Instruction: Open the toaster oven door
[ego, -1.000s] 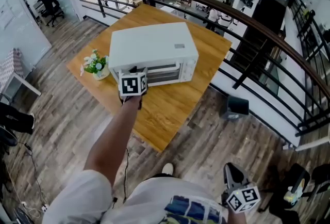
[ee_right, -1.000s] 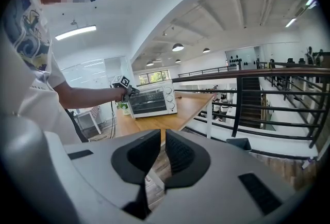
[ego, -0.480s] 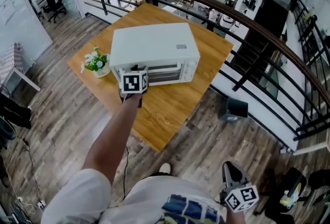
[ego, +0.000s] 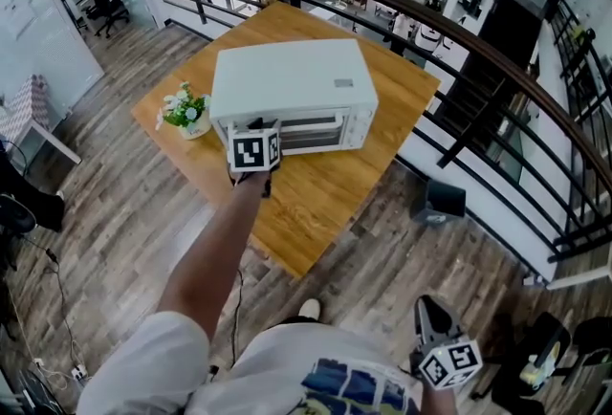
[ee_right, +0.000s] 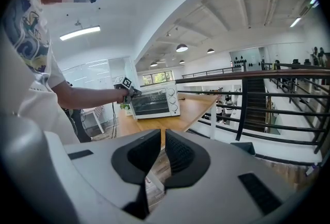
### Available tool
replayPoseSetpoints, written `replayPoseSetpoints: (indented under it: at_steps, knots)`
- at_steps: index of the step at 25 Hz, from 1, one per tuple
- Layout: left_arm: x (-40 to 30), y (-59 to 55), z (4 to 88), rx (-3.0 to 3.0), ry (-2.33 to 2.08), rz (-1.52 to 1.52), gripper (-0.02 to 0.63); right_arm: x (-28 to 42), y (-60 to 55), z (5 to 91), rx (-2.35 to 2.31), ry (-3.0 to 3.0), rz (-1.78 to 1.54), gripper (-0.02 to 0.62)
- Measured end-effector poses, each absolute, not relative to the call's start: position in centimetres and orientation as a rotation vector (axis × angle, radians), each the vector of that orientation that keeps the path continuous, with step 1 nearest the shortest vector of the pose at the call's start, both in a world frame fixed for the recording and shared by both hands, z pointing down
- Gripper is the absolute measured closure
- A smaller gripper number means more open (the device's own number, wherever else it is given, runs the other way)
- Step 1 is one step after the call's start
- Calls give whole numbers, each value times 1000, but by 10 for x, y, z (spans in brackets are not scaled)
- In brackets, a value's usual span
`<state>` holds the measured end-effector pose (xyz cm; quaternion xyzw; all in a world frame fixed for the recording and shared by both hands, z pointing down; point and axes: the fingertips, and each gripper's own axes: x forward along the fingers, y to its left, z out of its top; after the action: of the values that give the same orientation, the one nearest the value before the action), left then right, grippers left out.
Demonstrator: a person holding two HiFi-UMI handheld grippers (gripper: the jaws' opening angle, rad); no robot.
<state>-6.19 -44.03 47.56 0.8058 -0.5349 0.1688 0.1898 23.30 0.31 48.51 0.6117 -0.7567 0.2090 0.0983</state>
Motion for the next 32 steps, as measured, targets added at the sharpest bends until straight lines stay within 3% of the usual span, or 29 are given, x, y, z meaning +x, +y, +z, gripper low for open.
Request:
replayPoseSetpoints:
  at_steps: [32]
  knots:
    - [-61, -406, 482, 2288, -1494, 463, 453, 227, 8, 486, 1775, -2273, 617, 571]
